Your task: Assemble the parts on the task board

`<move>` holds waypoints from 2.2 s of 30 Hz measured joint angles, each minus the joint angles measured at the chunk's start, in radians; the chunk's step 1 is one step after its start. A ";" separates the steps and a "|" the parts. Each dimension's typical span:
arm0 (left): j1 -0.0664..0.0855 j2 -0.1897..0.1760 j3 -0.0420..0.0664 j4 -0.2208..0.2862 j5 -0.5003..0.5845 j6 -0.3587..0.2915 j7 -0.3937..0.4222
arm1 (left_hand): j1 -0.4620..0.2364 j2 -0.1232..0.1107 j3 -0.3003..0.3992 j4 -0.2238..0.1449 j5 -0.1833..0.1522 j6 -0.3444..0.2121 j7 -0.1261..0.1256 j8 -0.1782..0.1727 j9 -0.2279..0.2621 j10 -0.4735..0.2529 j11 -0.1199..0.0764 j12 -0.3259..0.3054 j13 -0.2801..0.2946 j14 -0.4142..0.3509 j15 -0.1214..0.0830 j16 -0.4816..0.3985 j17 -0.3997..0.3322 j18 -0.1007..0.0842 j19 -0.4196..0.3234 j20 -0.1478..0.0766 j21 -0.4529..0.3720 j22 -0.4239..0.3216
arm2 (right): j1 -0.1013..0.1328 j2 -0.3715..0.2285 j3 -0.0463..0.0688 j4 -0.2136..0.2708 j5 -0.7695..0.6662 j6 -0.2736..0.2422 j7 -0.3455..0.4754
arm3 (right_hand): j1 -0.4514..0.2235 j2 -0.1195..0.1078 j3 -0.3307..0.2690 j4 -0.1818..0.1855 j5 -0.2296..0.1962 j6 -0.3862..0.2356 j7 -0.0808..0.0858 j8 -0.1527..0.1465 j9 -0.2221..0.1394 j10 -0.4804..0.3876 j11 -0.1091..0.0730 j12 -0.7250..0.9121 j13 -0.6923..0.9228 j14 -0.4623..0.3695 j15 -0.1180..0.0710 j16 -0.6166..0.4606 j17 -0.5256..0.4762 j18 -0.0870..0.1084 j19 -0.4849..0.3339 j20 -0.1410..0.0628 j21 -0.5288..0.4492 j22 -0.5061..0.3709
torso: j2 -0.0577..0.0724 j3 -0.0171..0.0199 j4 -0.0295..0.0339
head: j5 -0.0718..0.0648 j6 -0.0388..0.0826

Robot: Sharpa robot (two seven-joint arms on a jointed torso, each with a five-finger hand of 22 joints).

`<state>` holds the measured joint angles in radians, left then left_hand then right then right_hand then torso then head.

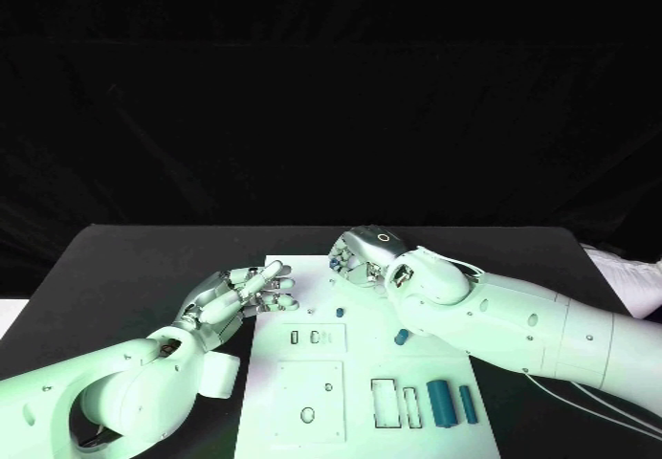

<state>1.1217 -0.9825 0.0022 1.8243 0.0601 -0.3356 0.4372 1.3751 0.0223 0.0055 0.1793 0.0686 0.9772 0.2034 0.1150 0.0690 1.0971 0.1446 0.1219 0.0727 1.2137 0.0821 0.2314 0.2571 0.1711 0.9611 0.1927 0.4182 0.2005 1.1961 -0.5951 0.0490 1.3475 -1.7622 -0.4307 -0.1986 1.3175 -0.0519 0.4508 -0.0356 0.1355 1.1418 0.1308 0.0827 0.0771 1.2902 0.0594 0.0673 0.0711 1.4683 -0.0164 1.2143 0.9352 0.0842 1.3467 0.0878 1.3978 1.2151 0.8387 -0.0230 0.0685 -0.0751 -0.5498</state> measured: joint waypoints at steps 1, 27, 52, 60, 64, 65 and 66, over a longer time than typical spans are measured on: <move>0.000 0.000 0.000 0.000 0.000 0.000 0.000 | 0.000 0.000 0.000 0.000 0.000 0.000 0.000 0.000 0.000 0.000 0.000 0.000 0.000 0.000 0.000 0.000 0.000 0.000 0.000 0.000 0.000 0.000 | -0.001 -0.001 0.000 0.001 0.000 0.000 -0.001 | 0.000 0.000 -0.001 0.001 0.000 0.000 0.000 0.000 0.000 0.001 0.001 0.001 0.001 0.000 0.000 0.000 0.000 0.000 0.000 0.000 0.000 0.000 | 0.000 0.0000 0.0000 | 0.000 0.000; 0.000 -0.003 0.000 0.001 0.000 0.001 -0.004 | 0.000 0.000 -0.003 -0.003 0.000 0.000 0.000 0.000 0.000 0.000 0.000 0.000 0.000 0.000 0.000 -0.004 0.002 0.000 0.000 0.000 0.000 0.000 | -0.007 -0.003 -0.005 -0.011 0.006 0.018 -0.025 | -0.067 -0.067 -0.064 0.068 -0.025 -0.156 0.044 -0.021 -0.005 -0.187 0.048 -0.007 -0.009 -0.025 0.036 -0.086 -0.150 0.000 -0.089 0.038 -0.066 -0.125 | 0.003 -0.0030 0.0043 | -0.010 0.005; 0.000 -0.013 0.000 -0.002 0.000 0.002 -0.006 | 0.000 0.000 -0.003 -0.003 0.000 0.000 0.000 -0.006 0.000 0.000 0.000 0.000 0.000 0.000 0.000 -0.004 0.004 0.000 0.000 0.000 0.000 0.000 | 0.019 -0.329 0.019 0.232 0.237 0.047 -0.073 | -0.032 -0.098 -0.251 0.161 0.097 -0.153 -0.002 -0.014 -0.007 0.123 -0.024 0.733 0.724 -0.002 -0.020 0.205 0.292 -0.039 0.113 -0.012 0.102 0.093 | -0.008 0.0003 -0.0176 | -0.016 0.009; 0.000 -0.008 0.000 -0.007 0.000 0.003 -0.006 | 0.000 0.000 -0.003 -0.003 0.000 0.000 0.000 -0.006 0.000 0.000 0.000 0.000 0.000 0.000 0.000 -0.004 0.004 0.000 0.000 0.000 0.000 0.000 | 0.018 -0.341 0.019 0.211 0.277 0.093 -0.110 | -0.007 -0.079 -0.325 0.217 0.097 -0.163 0.008 -0.014 -0.007 0.114 -0.008 1.053 1.087 -0.002 -0.012 0.254 0.373 -0.039 0.121 -0.004 0.120 0.093 | -0.012 0.0038 -0.0226 | -0.015 0.009; 0.000 -0.008 0.000 -0.008 0.000 0.004 -0.007 | 0.004 0.004 -0.003 -0.003 0.000 0.000 0.000 -0.006 0.000 0.000 0.000 -0.004 0.000 0.000 0.000 -0.004 0.005 0.000 0.000 0.000 0.000 0.000 | 0.017 -0.335 0.019 0.200 0.281 0.114 -0.125 | 0.001 -0.077 -0.339 0.231 0.097 -0.163 0.008 -0.014 -0.007 0.118 -0.005 1.101 1.142 -0.002 -0.012 0.258 0.373 -0.039 0.122 -0.004 0.120 0.093 | -0.012 0.0038 -0.0234 | -0.016 0.008; 0.000 -0.008 0.000 -0.008 0.000 0.004 -0.007 | 0.004 0.004 -0.003 -0.003 0.000 0.000 0.000 -0.006 0.000 0.000 0.000 -0.004 0.000 0.000 0.000 -0.004 0.005 0.000 0.000 0.000 0.000 0.000 | 0.017 -0.333 0.019 0.198 0.281 0.118 -0.127 | 0.001 -0.077 -0.339 0.231 0.097 -0.163 0.008 -0.014 -0.007 0.121 -0.006 1.105 1.148 -0.002 -0.012 0.260 0.373 -0.039 0.122 -0.004 0.120 0.093 | -0.012 0.0038 -0.0235 | -0.016 0.008; 0.000 -0.008 0.000 -0.008 0.000 0.004 -0.007 | 0.004 0.004 -0.003 -0.003 0.000 0.000 0.000 -0.006 0.000 0.000 0.000 -0.004 0.000 0.000 0.000 -0.004 0.005 0.000 0.000 0.000 0.000 0.000 | 0.016 -0.329 0.019 0.196 0.281 0.121 -0.129 | 0.003 -0.076 -0.339 0.231 0.097 -0.163 0.008 -0.014 -0.007 0.122 -0.007 1.110 1.153 -0.002 -0.012 0.260 0.373 -0.039 0.121 -0.003 0.120 0.093 | -0.012 0.0036 -0.0240 | -0.016 0.008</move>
<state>1.1220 -0.9902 0.0019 1.8164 0.0605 -0.3315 0.4306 1.3789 0.0261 0.0026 0.1764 0.0685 0.9772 0.2034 0.1094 0.0692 1.0971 0.1446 0.1178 0.0727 1.2137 0.0821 0.2274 0.2622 0.1710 0.9611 0.1927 0.4182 0.2004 1.2125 -0.9244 0.0681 1.5434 -1.4815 -0.3095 -0.3276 1.3205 -0.1275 0.1117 0.1958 0.2322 0.9786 0.1391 0.0691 0.0706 1.4126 0.0528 1.1769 1.2239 1.4664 -0.0284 1.4738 1.3081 0.0452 1.4677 0.0847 1.5176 1.3079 0.8269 -0.0194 0.0445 -0.0916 -0.5417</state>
